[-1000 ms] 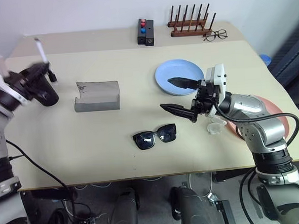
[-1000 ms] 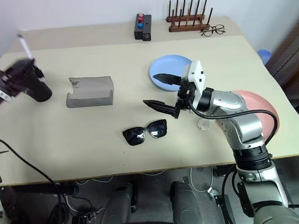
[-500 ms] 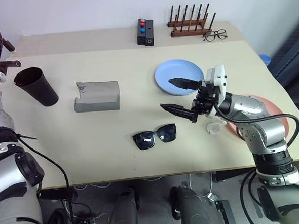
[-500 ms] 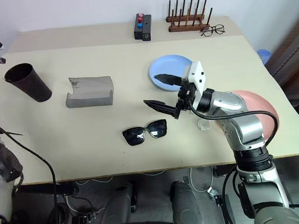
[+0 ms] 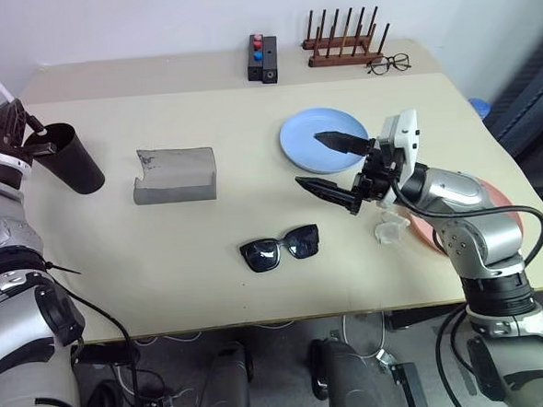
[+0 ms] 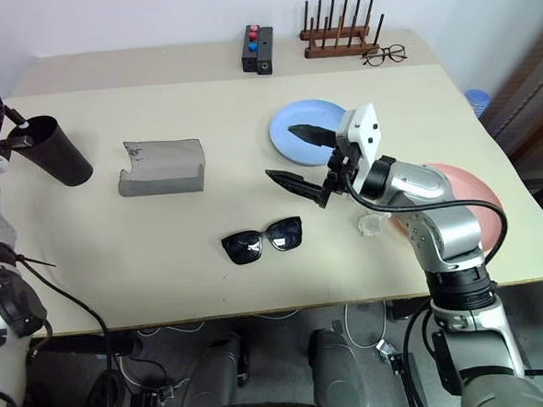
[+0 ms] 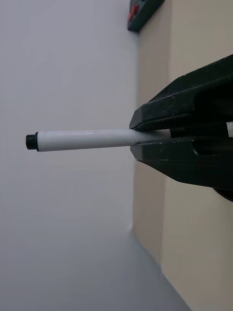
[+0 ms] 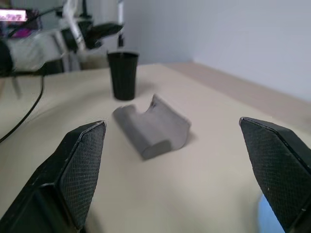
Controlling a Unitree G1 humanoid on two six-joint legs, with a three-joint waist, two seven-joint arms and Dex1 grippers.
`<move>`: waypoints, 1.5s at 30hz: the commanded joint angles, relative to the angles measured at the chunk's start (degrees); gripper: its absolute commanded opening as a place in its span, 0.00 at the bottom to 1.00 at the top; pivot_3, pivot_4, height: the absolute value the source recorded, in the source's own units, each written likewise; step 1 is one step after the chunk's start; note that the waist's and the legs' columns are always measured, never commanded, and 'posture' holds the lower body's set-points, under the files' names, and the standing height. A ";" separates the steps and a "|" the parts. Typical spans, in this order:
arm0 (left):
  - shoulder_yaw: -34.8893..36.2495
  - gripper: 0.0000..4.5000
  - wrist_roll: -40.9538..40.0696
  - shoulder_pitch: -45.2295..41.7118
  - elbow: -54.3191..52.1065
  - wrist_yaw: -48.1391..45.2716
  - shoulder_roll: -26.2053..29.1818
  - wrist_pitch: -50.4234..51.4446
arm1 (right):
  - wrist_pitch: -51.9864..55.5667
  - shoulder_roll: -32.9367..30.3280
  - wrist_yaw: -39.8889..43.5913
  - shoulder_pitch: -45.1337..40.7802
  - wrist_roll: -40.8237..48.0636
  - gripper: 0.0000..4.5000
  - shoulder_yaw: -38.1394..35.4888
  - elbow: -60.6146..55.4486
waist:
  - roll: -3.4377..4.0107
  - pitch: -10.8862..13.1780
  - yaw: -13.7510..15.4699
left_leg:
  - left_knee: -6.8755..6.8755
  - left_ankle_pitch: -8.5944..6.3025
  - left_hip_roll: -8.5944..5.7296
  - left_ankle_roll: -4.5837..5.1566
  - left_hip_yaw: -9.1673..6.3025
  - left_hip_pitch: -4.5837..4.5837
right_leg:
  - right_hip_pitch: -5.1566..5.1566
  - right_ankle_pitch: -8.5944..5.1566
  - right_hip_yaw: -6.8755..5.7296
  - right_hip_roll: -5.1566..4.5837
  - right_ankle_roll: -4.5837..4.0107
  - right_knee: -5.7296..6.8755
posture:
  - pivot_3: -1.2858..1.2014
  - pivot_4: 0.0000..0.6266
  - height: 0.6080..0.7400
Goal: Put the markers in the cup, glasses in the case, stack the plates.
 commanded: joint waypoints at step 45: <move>-28.17 0.99 3.23 0.38 -24.61 -42.44 3.58 28.41 | 0.07 -9.67 4.02 2.42 0.55 1.00 -7.20 1.71 | 0.02 0.02 -0.01 | 0.09 -0.01 0.01 0.01 0.00 -0.03 | 0.03 -0.01 0.02 0.01 -0.02 -0.02 | 0.52 0.24 1.00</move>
